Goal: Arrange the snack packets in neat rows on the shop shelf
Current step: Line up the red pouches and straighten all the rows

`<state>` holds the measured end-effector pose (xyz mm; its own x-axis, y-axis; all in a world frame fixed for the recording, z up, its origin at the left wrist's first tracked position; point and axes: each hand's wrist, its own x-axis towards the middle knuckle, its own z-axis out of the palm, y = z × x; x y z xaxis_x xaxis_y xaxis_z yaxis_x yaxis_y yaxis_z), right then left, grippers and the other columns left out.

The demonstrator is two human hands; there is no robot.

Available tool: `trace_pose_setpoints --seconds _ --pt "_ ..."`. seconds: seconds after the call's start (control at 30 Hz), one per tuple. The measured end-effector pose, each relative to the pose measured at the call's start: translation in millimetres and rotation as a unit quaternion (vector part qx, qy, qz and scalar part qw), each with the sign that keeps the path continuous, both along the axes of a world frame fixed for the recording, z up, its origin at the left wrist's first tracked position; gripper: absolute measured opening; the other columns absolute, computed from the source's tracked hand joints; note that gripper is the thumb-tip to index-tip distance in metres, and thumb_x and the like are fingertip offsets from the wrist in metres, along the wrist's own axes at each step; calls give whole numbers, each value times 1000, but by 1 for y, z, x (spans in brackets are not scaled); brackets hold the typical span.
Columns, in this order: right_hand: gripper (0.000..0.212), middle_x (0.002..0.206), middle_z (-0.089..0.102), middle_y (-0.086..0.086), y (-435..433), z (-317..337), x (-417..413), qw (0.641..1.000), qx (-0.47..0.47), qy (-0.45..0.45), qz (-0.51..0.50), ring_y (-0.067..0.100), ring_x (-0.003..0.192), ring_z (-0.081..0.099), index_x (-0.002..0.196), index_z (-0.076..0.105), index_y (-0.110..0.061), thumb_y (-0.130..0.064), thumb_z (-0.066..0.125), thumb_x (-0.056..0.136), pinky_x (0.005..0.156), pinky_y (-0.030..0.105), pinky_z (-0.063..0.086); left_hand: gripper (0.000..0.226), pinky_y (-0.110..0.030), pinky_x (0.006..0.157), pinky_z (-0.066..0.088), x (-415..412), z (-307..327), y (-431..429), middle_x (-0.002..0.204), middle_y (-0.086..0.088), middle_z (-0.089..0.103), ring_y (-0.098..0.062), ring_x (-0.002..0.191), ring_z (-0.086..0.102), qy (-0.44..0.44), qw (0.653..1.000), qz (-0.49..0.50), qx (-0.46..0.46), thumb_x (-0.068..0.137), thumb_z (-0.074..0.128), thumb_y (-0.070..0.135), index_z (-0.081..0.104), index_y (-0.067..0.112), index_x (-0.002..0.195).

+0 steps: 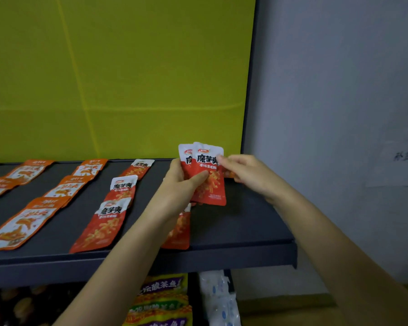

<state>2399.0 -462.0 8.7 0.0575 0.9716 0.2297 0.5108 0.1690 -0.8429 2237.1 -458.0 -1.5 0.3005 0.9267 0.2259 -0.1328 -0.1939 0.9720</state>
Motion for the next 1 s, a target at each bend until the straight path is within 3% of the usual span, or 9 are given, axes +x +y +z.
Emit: trace_pose_setpoints --seconds 0.1,0.2,0.3,0.4,0.53,0.7,0.8,0.87,1.0 --pt "35 82 66 15 -3 1 15 999 48 -5 -11 22 77 59 70 57 -8 -38 56 89 78 38 46 33 -19 66 54 24 0 -7 110 -5 65 -12 88 65 -6 1000 14 -8 88 59 10 48 10 119" --pt "29 74 58 9 -1 4 37 997 72 38 -6 13 69 51 72 56 -10 -31 54 91 68 27 37 15 -16 50 52 41 -3 -15 91 0 65 -5 67 64 -39 997 52 -30 93 50 13 53 11 108" --pt "29 62 52 -3 5 1 63 993 82 62 -58 -1 50 42 70 56 -13 -31 53 92 53 15 32 11 -19 58 54 37 -12 -20 86 2 65 -6 68 64 3 994 111 -17 95 47 16 56 15 100" --pt "32 63 54 1 13 -10 77 995 48 51 -77 7 57 40 81 59 -4 -33 52 93 56 22 29 10 -28 66 54 21 -18 -26 94 -3 67 -10 76 65 23 989 144 -21 93 50 21 59 21 91" --pt "37 96 66 26 27 -29 70 999 -4 18 -51 17 79 50 84 62 4 -31 54 92 70 28 32 22 -23 57 49 12 -22 -36 69 14 65 3 59 63 79 986 143 -27 91 53 31 55 29 69" --pt "35 75 60 18 38 -42 62 996 -1 -63 -59 20 74 50 68 59 -9 -36 55 90 62 29 33 22 0 47 38 27 -25 -46 61 22 62 22 52 52 191 973 129 29 91 52 32 44 31 71" --pt "37 62 54 2 43 -52 62 989 1 -132 -72 19 71 50 66 55 -11 -38 54 90 63 28 32 15 -9 60 43 38 -31 -45 77 16 52 0 74 57 267 947 154 91 90 53 36 47 23 95" --pt "37 59 49 -5 45 -57 61 984 18 -156 -83 17 68 49 68 56 -9 -38 54 90 61 26 32 23 -31 72 47 46 -35 -43 79 15 48 -17 84 58 310 929 168 112 91 51 36 42 21 106" --pt "41 71 53 2 50 -63 59 972 60 -200 -110 16 67 46 71 59 -3 -39 54 90 57 26 28 21 -36 82 38 56 -42 -42 73 5 54 -24 86 60 367 892 203 168 93 46 36 35 18 98"
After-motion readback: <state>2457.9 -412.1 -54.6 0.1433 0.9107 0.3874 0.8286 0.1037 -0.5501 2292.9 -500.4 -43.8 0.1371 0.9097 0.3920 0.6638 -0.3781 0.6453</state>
